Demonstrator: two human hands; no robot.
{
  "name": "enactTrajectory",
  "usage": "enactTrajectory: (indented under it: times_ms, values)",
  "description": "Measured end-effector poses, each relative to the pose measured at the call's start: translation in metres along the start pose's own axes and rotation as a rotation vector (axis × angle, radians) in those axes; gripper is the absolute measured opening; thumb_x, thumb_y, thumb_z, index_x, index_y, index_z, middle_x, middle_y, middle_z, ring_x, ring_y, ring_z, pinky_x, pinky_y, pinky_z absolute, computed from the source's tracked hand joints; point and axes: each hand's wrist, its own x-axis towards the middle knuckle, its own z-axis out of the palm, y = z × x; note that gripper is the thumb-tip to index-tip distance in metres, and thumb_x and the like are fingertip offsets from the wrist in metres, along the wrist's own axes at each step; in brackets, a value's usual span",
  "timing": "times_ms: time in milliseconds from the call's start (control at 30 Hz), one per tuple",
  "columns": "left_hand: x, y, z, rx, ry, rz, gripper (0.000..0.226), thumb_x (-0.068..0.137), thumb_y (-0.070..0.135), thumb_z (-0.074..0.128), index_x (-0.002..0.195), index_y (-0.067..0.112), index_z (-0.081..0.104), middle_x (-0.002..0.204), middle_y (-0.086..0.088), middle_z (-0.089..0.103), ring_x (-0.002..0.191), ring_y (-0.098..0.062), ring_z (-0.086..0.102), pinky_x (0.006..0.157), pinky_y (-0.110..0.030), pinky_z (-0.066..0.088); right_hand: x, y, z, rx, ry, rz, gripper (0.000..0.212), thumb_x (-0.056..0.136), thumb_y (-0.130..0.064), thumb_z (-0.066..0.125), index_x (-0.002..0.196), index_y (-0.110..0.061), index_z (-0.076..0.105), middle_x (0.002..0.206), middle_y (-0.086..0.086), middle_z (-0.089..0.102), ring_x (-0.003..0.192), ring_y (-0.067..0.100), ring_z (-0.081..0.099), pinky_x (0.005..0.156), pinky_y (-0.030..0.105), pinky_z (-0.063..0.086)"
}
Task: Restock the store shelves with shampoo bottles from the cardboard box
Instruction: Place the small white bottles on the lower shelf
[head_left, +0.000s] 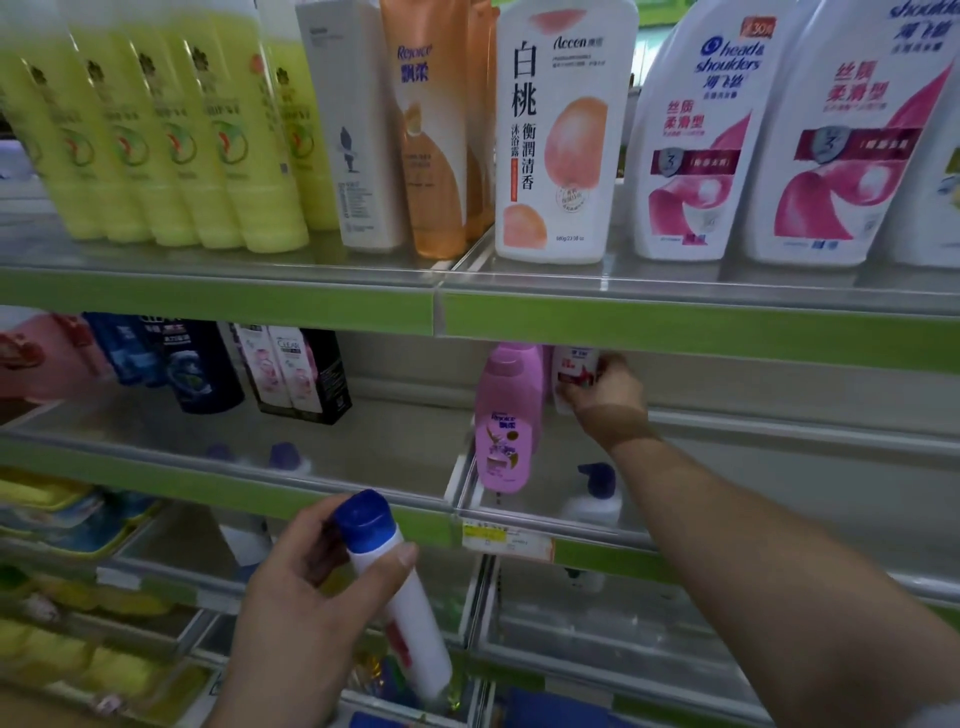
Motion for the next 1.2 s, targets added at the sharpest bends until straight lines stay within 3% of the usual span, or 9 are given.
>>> enactTrajectory:
  times_ms: [133,233,267,333,467,700,967,1067,1200]
  values:
    - [-0.001,0.012,0.007,-0.010,-0.055,0.018,0.049,0.049,0.045,0.083,0.096,0.039,0.070,0.100,0.011,0.075,0.089,-0.003,0.070,0.083,-0.031,0.052,-0.013,-0.001,-0.015,-0.035,-0.008,0.073,0.077,0.077,-0.038,0.083,0.138,-0.012,0.045,0.128,0.012,0.059,0.115,0.033,0.060,0.096,0.043,0.052]
    - [0.001,0.022,0.019,0.049,-0.087,0.065,0.049,0.054,0.059,0.080,0.098,0.046,0.065,0.102,0.019,0.072,0.092,0.002,0.068,0.081,-0.027,0.052,-0.058,-0.013,-0.043,0.169,0.049,-0.011,0.043,0.080,-0.029,0.080,0.119,-0.021,0.064,0.100,-0.004,0.069,0.097,0.025,0.068,0.060,0.025,0.056]
    - [0.002,0.025,0.024,0.068,-0.081,0.091,0.048,0.056,0.062,0.080,0.098,0.048,0.063,0.102,0.022,0.071,0.092,0.004,0.067,0.079,-0.024,0.052,-0.079,-0.014,-0.051,0.285,-0.002,-0.054,0.024,0.081,-0.022,0.078,0.103,-0.024,0.070,0.085,-0.010,0.070,0.087,0.023,0.070,0.053,0.026,0.057]
    - [0.005,0.033,0.037,0.095,-0.067,0.142,0.045,0.059,0.063,0.082,0.097,0.050,0.061,0.100,0.026,0.070,0.090,0.007,0.066,0.068,-0.015,0.052,-0.126,-0.012,-0.069,0.402,-0.227,-0.161,0.015,0.076,-0.016,0.078,0.085,-0.027,0.073,0.075,-0.012,0.071,0.074,0.015,0.069,0.061,0.032,0.060]
    - [0.011,0.046,0.069,0.107,-0.053,0.203,0.044,0.058,0.056,0.084,0.092,0.044,0.060,0.092,0.020,0.071,0.079,-0.001,0.069,0.062,-0.019,0.057,-0.200,-0.009,-0.093,0.259,-0.618,-0.258,0.048,0.052,-0.054,0.084,0.097,-0.047,0.068,0.094,-0.019,0.071,0.068,0.001,0.063,0.061,0.019,0.054]
    - [0.007,0.065,0.112,0.216,-0.045,0.236,0.052,0.054,0.067,0.078,0.094,0.049,0.051,0.095,0.036,0.062,0.079,0.011,0.062,0.066,-0.034,0.061,-0.210,0.001,-0.099,0.134,-0.309,-0.331,0.038,0.066,-0.055,0.072,0.100,-0.041,0.064,0.093,-0.027,0.067,0.073,0.002,0.064,0.061,0.020,0.053]
    - [0.000,0.063,0.111,0.199,-0.120,0.193,0.054,0.058,0.071,0.074,0.101,0.051,0.049,0.097,0.025,0.064,0.086,0.007,0.062,0.071,-0.024,0.055,-0.179,0.019,-0.109,0.273,-0.346,-0.339,0.036,0.072,-0.052,0.075,0.106,-0.045,0.066,0.091,-0.016,0.074,0.062,0.003,0.068,0.054,0.015,0.051]
    - [-0.001,0.051,0.095,0.171,-0.129,0.133,0.036,0.075,0.057,0.074,0.102,0.047,0.053,0.097,0.020,0.064,0.085,0.005,0.062,0.071,-0.020,0.052,-0.152,0.025,-0.103,0.303,-0.300,-0.259,0.038,0.072,-0.056,0.073,0.106,-0.041,0.064,0.102,-0.019,0.073,0.073,0.006,0.073,0.059,0.022,0.055]
    - [-0.001,0.038,0.072,0.154,-0.136,0.078,0.020,0.087,0.030,0.073,0.096,0.040,0.058,0.090,0.022,0.066,0.079,0.000,0.065,0.061,-0.014,0.051,-0.114,0.026,-0.086,0.284,-0.256,-0.189,0.024,0.083,-0.038,0.073,0.103,-0.040,0.061,0.101,-0.019,0.072,0.067,0.006,0.074,0.053,0.021,0.054]
